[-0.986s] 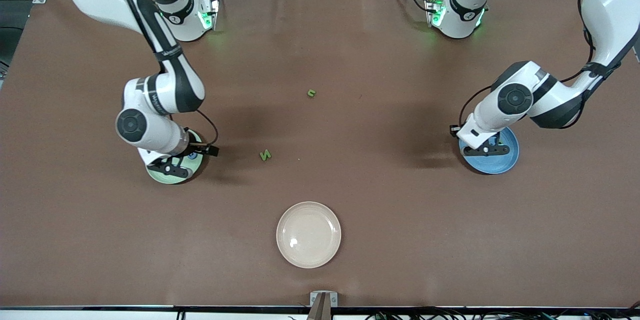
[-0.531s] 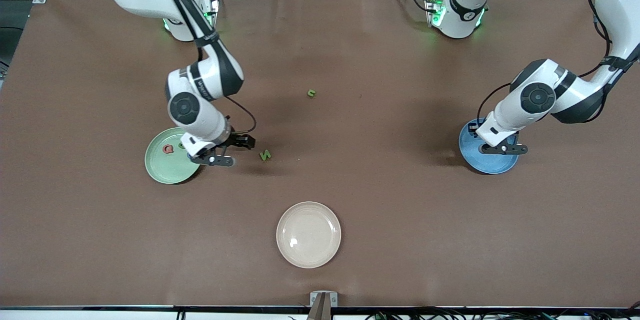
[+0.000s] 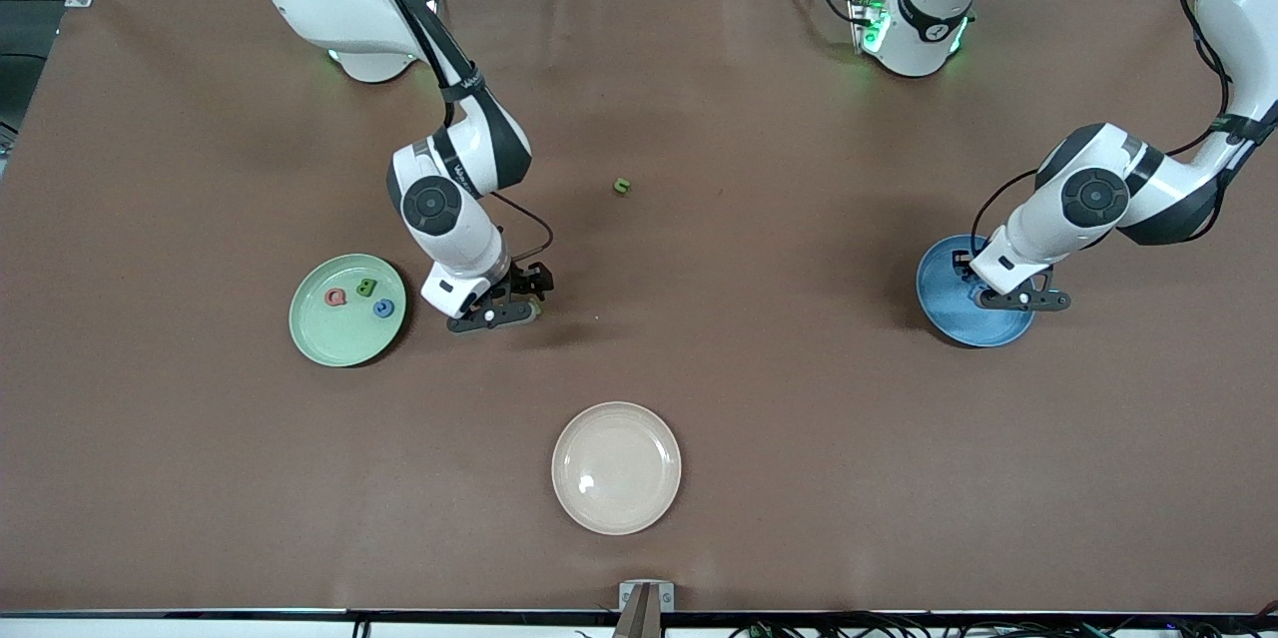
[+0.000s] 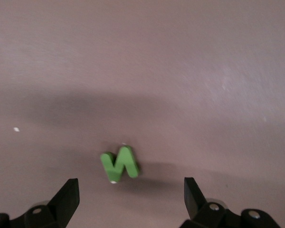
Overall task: Sort upper and lower case letters into plates
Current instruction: 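Grasp the green N with the right gripper while the left reaches center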
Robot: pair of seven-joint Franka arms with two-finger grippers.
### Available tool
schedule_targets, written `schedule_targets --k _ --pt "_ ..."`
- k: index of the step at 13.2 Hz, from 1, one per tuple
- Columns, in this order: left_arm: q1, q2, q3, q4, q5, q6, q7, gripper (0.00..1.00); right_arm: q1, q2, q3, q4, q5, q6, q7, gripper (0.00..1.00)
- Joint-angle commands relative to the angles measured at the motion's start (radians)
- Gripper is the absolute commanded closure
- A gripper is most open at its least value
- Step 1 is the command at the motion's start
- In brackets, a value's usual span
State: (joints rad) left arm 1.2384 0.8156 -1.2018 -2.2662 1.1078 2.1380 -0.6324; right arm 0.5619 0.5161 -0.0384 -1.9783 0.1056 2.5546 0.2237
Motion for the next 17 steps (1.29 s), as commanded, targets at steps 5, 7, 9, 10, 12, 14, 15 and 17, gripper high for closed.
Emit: schedule_targets --k 5,7,9,10,12,14,15,17 --pt "0.006 -0.019 -0.065 -0.009 0.011 -0.018 -0.015 0.0 0.029 0.056 -0.009 0.042 -0.076 0.012 -0.021 0.11" --pt "0.006 -0.018 -0.154 -0.001 -0.037 -0.1 -0.042 0.0 0.039 0.062 -0.009 0.042 -0.078 0.013 -0.021 0.14" --pt "-0.005 -0.016 -0.228 0.0 -0.118 -0.124 -0.129 0.0 0.044 0.065 -0.009 0.042 -0.086 0.015 -0.021 0.2" --pt "-0.029 -0.013 -0.251 -0.001 -0.146 -0.124 -0.185 0.0 0.044 0.068 -0.009 0.044 -0.096 0.015 -0.021 0.21" --pt "-0.152 -0.015 -0.278 -0.001 -0.184 -0.13 -0.351 0.0 0.044 0.076 -0.009 0.042 -0.101 0.03 -0.021 0.21" --pt "-0.308 -0.016 -0.283 0.005 -0.189 -0.13 -0.542 0.0 0.043 0.081 -0.009 0.044 -0.101 0.036 -0.021 0.25" --pt "-0.408 -0.015 -0.28 0.025 -0.187 -0.129 -0.632 0.0 0.044 0.081 -0.011 0.044 -0.101 0.036 -0.021 0.28" --pt "-0.599 -0.015 -0.24 0.066 -0.174 -0.128 -0.815 0.0 0.044 0.082 -0.011 0.044 -0.101 0.036 -0.021 0.34"
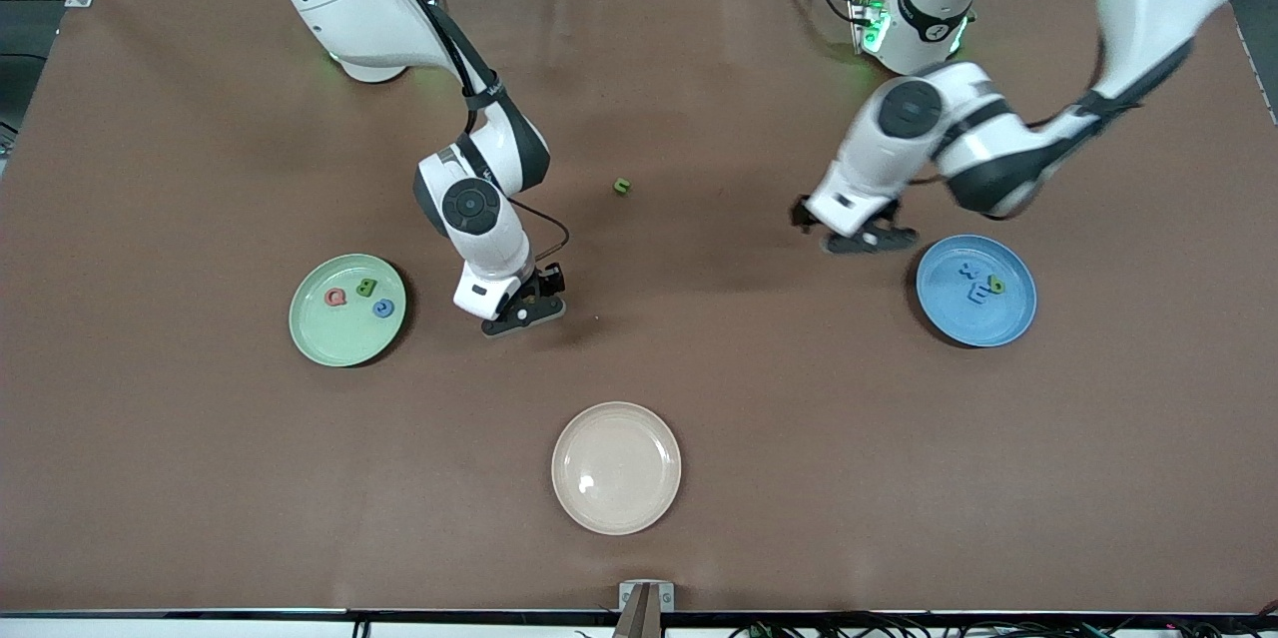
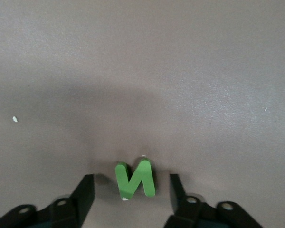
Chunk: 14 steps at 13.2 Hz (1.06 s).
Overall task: Sort upper and lower case letters into plates
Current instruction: 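Grasp the green N with the right gripper while the left reaches center, then carry the N over the green plate with the right gripper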
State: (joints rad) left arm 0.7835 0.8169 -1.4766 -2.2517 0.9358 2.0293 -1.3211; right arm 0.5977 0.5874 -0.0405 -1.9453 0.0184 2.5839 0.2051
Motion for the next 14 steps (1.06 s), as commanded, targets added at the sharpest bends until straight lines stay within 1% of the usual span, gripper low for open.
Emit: schedule_targets --k 1,2,3,4,6,8,9,10,12,13,14 --pt "-0.227 -0.015 0.042 0.073 -0.002 -0.02 -0.185 0.0 0.007 0.011 -0.009 0.011 -0.014 0.007 -0.003 0.36" --pt "-0.298 -0.012 0.065 0.095 -0.002 -0.018 -0.234 0.0 0.007 0.011 -0.009 0.011 -0.014 0.007 -0.001 0.37" --pt "-0.378 -0.009 0.103 0.116 -0.002 -0.005 -0.268 0.0 0.005 0.011 -0.009 0.011 -0.014 0.007 -0.001 0.38" --pt "-0.456 -0.008 0.148 0.141 -0.002 0.011 -0.3 0.0 0.004 0.011 -0.009 0.011 -0.014 0.009 -0.001 0.38" --pt "-0.612 -0.007 0.264 0.191 -0.003 0.072 -0.384 0.0 0.001 0.014 -0.009 0.009 -0.014 0.021 -0.001 0.39" --pt "-0.731 -0.007 0.362 0.233 -0.003 0.152 -0.423 0.0 -0.001 0.02 -0.009 0.009 -0.012 0.021 -0.001 0.46" --pt "-0.765 -0.004 0.389 0.254 -0.009 0.184 -0.426 0.0 -0.004 0.019 -0.009 0.009 -0.012 0.021 -0.001 0.52" --pt "-0.789 0.005 0.406 0.28 -0.017 0.202 -0.428 0.0 -0.004 0.019 -0.009 0.009 -0.011 0.019 0.005 0.63" --pt "-0.822 0.036 0.414 0.335 -0.018 0.204 -0.446 0.0 -0.007 0.019 -0.009 0.011 -0.005 0.007 0.014 0.94" --pt "-0.849 0.047 0.427 0.363 -0.018 0.204 -0.448 0.0 -0.007 0.017 -0.009 0.011 -0.003 0.006 0.019 0.99" --pt "-0.886 0.051 0.456 0.385 -0.018 0.204 -0.448 0.0 -0.009 0.015 -0.012 0.011 -0.003 0.004 0.017 1.0"
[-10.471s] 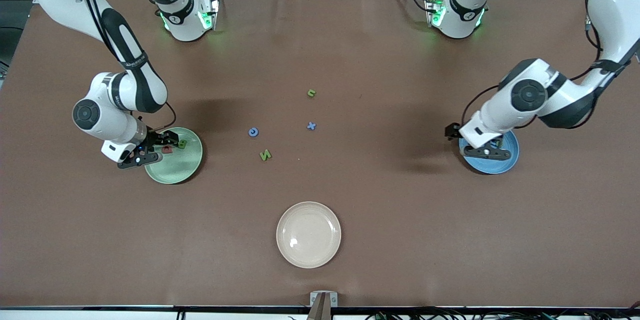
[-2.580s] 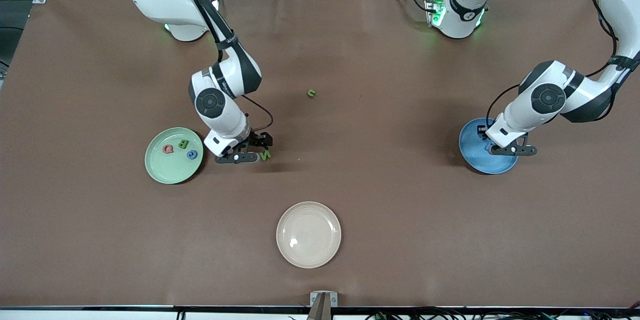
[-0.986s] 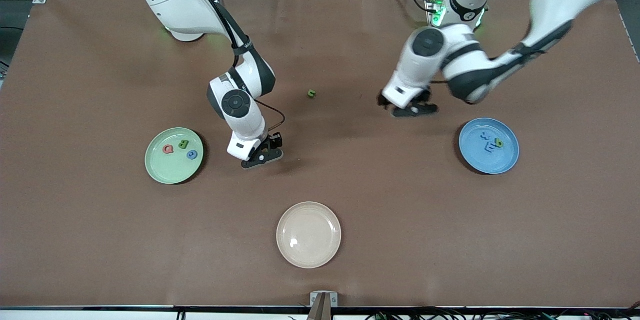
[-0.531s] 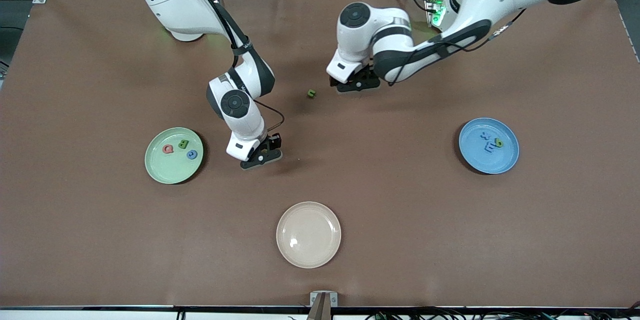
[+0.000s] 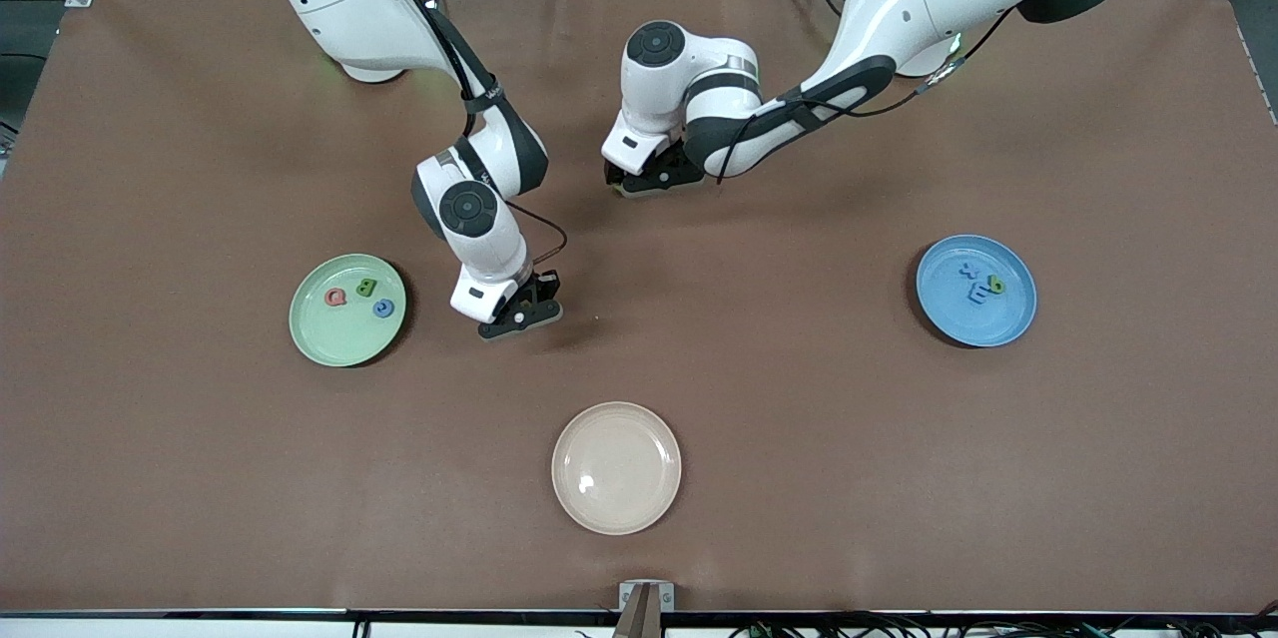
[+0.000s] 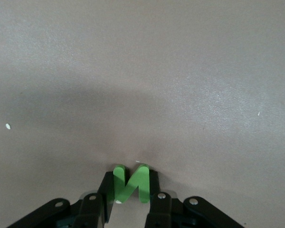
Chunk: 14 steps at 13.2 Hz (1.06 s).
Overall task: Sort upper and lower case letters into plates
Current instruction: 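Carry the N over the green plate with the right gripper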
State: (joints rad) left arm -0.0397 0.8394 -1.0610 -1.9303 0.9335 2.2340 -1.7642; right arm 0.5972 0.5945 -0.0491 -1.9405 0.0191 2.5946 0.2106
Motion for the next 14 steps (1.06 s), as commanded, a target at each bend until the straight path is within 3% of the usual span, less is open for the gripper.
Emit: schedule_targets --k 1,3,8,14 --pt "-0.1 0.032 0.068 0.086 -0.018 0.001 -0.006 0.0 -0.016 -0.004 -0.005 0.005 -0.002 -0.013 0.006 1.0" --pt "-0.147 0.038 0.107 0.111 -0.041 0.003 -0.004 0.01 -0.066 -0.057 -0.003 0.015 -0.002 -0.123 -0.013 1.0" --pt "-0.206 0.044 0.122 0.111 -0.056 0.033 -0.004 0.02 -0.239 -0.172 0.0 0.015 0.004 -0.341 -0.305 1.0" --pt "-0.247 0.062 0.173 0.111 -0.059 0.036 -0.003 0.11 -0.44 -0.193 -0.002 -0.052 0.004 -0.341 -0.638 0.99"
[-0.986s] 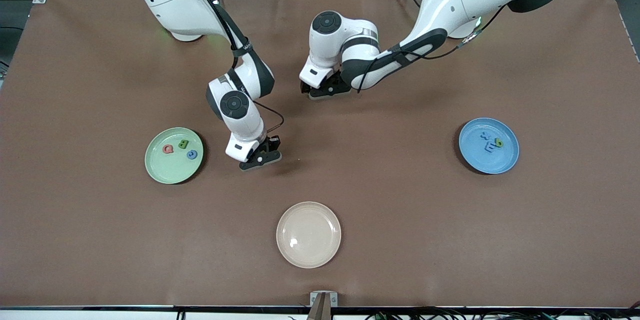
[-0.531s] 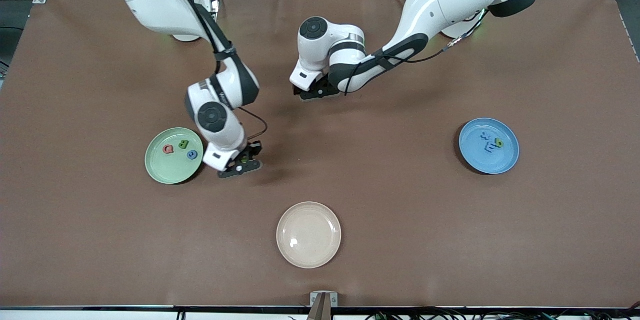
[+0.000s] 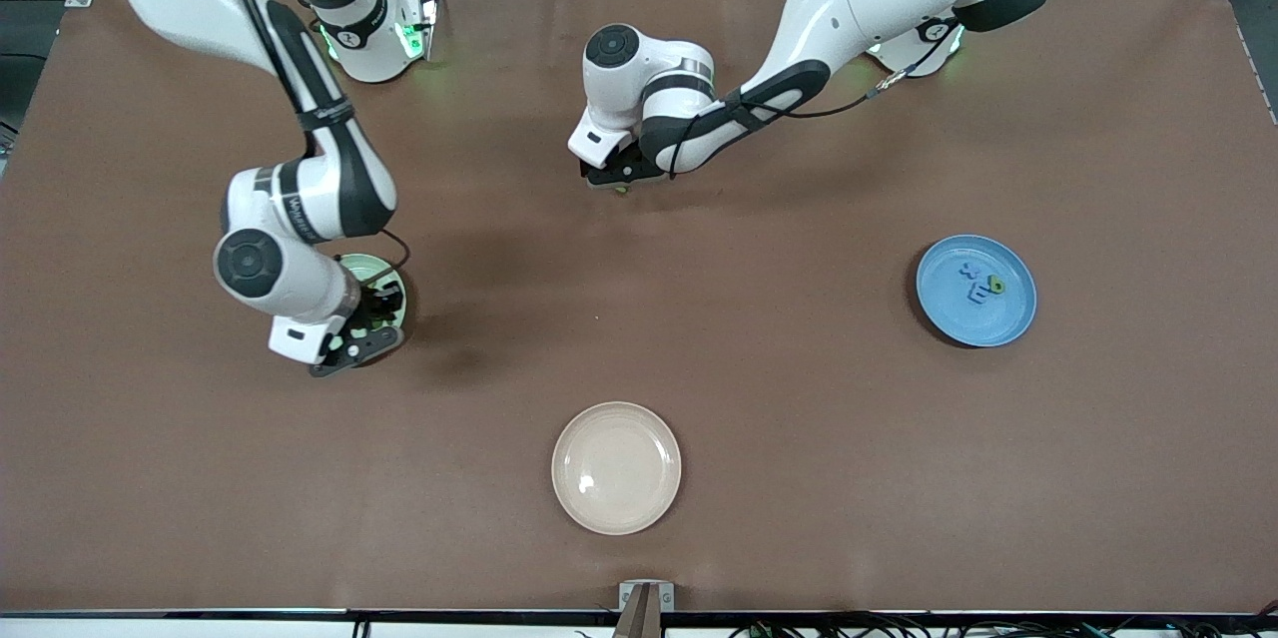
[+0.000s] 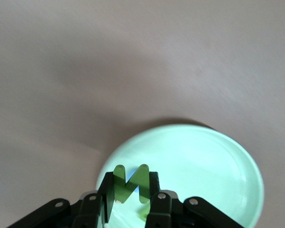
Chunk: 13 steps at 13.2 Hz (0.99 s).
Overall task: Sort upper and lower case letters into plates
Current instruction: 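Carry the N over the green plate with the right gripper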
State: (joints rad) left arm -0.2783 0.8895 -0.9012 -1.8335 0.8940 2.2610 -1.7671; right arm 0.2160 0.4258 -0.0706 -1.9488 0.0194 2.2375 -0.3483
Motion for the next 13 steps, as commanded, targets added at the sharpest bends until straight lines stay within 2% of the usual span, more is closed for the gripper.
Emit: schedule_targets --k 1,4,8,10,13 --pt "-0.009 0.015 0.013 0.014 -0.02 0.009 0.0 0.14 -0.088 -0.019 0.02 -0.048 0.004 0.027 -0.119 0.99" --pt "-0.009 0.016 0.015 0.016 -0.02 0.009 0.0 0.3 -0.142 -0.009 0.02 -0.107 0.004 0.152 -0.199 0.99" --pt "-0.01 0.016 0.024 0.023 -0.02 0.029 0.0 0.33 -0.145 0.01 0.023 -0.11 0.022 0.171 -0.202 0.98" --pt "-0.01 0.017 0.025 0.023 -0.02 0.037 0.001 0.38 -0.135 0.031 0.023 -0.11 0.063 0.191 -0.202 0.98" --pt "-0.041 0.016 0.05 0.031 -0.02 0.038 0.0 0.46 -0.135 0.048 0.023 -0.119 0.065 0.222 -0.202 0.97"
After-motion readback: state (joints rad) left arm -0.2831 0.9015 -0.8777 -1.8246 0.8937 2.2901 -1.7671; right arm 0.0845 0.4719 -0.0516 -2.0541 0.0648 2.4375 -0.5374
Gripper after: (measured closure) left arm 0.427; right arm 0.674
